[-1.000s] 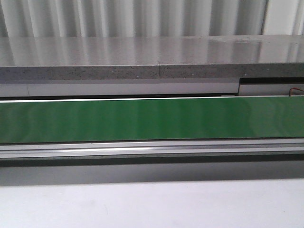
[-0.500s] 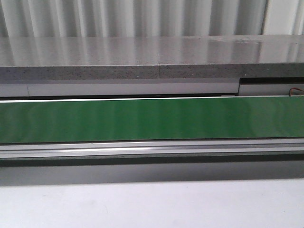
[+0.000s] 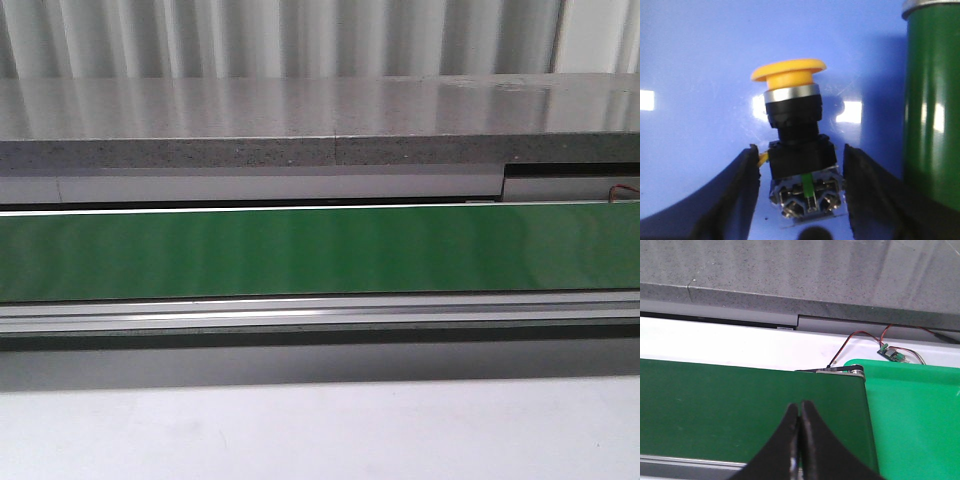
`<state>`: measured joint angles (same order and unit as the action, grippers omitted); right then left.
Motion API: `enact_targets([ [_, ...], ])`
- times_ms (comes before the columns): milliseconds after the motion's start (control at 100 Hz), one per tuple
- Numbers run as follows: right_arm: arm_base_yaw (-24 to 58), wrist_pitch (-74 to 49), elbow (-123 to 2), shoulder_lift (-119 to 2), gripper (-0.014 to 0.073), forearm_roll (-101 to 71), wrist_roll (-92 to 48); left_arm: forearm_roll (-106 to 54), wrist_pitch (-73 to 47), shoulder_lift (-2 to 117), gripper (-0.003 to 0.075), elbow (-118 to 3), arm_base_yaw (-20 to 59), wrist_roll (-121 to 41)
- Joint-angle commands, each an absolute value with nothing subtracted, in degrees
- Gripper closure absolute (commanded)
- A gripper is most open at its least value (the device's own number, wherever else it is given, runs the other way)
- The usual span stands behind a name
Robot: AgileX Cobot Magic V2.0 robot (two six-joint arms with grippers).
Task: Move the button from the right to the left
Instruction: 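Lower the button into the blue tray and open the left gripper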
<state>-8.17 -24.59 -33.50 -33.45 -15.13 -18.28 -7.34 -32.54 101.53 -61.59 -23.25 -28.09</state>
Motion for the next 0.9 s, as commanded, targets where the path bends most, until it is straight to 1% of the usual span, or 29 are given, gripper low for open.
enact_targets([
  [0,-8.19,-20.23,-34.93,-33.46,0.0662,-16.02,-18.72,-7.25,-30.96,99.32,0.0352,-63.32,-23.44,-28.12],
  [130,-8.19,-20.23,-34.93,-33.46,0.0662,-16.02,-18.72,-6.36,-30.96,99.32,0.0290,-63.32,-23.44,-28.12],
  [340,-8.19,-20.23,-34.93,-33.46,0.0662,-16.02,-18.72,-6.14,-30.85,99.32,0.0244,-63.32,-23.44,-28.12],
  [650,-8.19,-20.23,-34.93,-33.46,0.0662,-16.02,-18.72,-8.51,-30.04,96.88,0.0247,-64.11,-23.44,-28.12],
  [890,-8.19,-20.23,-34.93,-33.46,0.0662,-16.02,-18.72,-14.38,-29.25,86.82,0.0247,-64.11,-22.77,-28.12],
])
